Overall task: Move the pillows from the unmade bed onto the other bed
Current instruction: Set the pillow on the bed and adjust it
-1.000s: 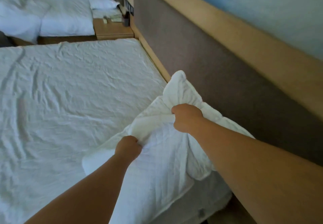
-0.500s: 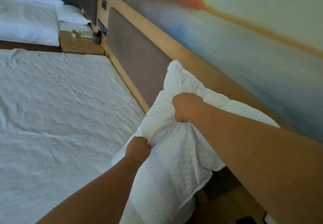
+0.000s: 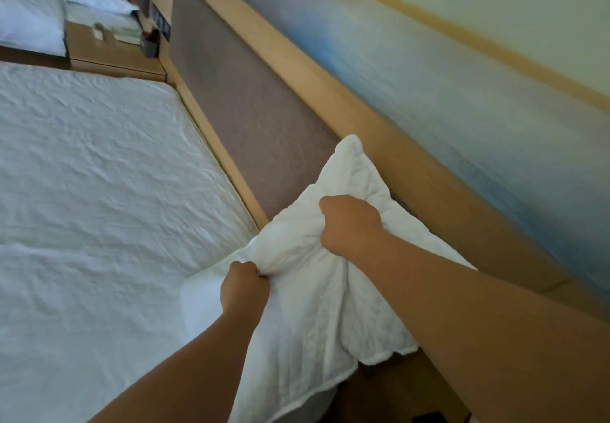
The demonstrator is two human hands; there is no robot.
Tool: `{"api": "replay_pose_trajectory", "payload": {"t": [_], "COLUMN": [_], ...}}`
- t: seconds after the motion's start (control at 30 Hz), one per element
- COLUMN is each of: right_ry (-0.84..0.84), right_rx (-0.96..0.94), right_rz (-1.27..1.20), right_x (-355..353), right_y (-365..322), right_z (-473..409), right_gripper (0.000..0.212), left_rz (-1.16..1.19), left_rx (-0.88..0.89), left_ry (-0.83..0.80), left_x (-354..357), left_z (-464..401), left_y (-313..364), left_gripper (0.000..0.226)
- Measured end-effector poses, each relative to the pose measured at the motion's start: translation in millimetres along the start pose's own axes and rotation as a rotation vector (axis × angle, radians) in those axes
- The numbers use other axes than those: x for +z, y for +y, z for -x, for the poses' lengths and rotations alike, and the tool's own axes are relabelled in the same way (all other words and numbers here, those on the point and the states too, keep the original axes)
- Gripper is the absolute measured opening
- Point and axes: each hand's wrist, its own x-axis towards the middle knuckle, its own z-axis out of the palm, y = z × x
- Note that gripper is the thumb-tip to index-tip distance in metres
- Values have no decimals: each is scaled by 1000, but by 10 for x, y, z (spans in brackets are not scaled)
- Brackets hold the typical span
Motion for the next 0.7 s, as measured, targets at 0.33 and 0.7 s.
{"api": "replay_pose_trajectory", "payload": {"t": [0.33, 0.7], "right_ry": [88, 18], "right_rx": [-30, 6], "right_rz": [49, 40], "right_x": [-75, -82], "right_y": [-76, -193], "right_z": [-34, -102], "right_gripper": [18, 24], "left_rz": [67, -26], "left_rx": [-36, -82], "left_ry": [11, -9], "left_x": [68, -1], "left_z": [28, -84], "left_y": [10, -37], "left_gripper": [12, 24]}}
